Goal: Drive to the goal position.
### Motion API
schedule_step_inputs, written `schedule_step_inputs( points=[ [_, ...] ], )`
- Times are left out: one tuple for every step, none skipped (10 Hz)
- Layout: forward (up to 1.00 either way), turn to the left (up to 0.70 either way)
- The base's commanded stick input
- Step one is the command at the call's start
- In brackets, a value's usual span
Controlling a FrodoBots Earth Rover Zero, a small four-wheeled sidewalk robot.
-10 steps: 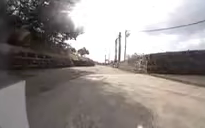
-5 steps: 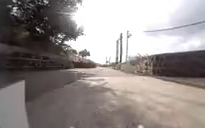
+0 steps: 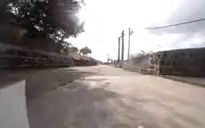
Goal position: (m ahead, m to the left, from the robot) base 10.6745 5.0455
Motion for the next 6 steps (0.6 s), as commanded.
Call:
schedule_step_inputs(
  points=[
    [1.00, 0.00],
    [1.00, 0.00],
    [1.00, 0.00],
    [1.00, -0.27],
    [1.00, -0.27],
    [1.00, -0.27]
  ],
)
